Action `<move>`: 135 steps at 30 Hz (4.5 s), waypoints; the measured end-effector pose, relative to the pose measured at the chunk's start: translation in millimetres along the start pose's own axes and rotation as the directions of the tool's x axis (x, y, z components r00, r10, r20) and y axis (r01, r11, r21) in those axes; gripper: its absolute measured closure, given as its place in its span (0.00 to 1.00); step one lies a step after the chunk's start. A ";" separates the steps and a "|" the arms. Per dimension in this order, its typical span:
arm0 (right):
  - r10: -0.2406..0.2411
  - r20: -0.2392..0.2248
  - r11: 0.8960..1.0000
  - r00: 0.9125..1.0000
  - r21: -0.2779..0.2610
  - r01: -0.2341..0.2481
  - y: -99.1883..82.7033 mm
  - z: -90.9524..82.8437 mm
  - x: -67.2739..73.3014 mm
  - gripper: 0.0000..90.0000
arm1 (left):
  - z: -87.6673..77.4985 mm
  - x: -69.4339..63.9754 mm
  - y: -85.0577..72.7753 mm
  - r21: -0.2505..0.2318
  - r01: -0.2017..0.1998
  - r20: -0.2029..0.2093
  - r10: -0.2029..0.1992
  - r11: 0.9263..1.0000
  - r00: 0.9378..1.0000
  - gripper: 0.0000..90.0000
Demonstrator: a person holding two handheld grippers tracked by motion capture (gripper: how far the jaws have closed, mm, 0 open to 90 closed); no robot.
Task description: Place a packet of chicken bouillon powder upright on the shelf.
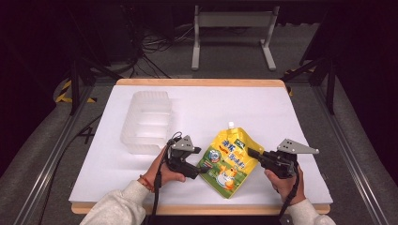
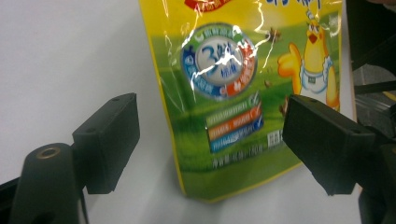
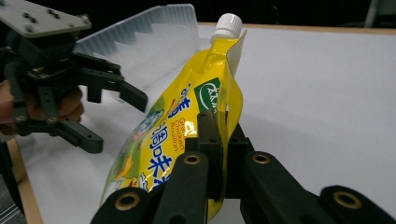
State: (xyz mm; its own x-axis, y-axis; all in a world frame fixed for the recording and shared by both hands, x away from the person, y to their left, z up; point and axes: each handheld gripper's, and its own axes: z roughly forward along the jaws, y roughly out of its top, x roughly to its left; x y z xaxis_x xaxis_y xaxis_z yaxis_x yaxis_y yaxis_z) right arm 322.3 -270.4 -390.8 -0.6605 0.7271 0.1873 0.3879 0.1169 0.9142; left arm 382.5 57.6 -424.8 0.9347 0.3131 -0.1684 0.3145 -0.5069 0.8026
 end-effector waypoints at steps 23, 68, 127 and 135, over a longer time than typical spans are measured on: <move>-0.074 -0.111 0.996 0.991 -0.055 0.068 21.3 9.6 22.7 1.00 | -19.9 3.7 6.1 -0.101 -0.015 -0.013 0.014 0.995 1.000 0.73; -0.248 -0.138 0.958 0.959 -0.184 0.221 100.2 46.4 63.0 1.00 | -102.4 7.1 18.1 -0.270 -0.108 -0.259 0.036 0.957 0.965 1.00; -0.293 -0.168 0.944 0.941 -0.209 0.256 172.2 202.7 76.2 1.00 | -177.2 116.9 13.2 -0.326 -0.087 -0.500 -0.094 0.941 0.861 1.00; -0.295 -0.130 0.937 0.946 -0.232 0.260 182.0 210.6 71.4 1.00 | -178.4 125.4 17.8 -0.356 -0.084 -0.503 -0.115 0.931 0.857 1.00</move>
State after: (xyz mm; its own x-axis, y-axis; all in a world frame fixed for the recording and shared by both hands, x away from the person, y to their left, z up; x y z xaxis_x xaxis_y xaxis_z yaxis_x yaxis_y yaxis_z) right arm 481.1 -54.7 -286.7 -0.8235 0.5655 -0.0459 0.0422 0.1417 0.9890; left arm 475.6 231.1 -329.6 0.6813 0.7302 0.0514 0.1548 -0.2124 0.9648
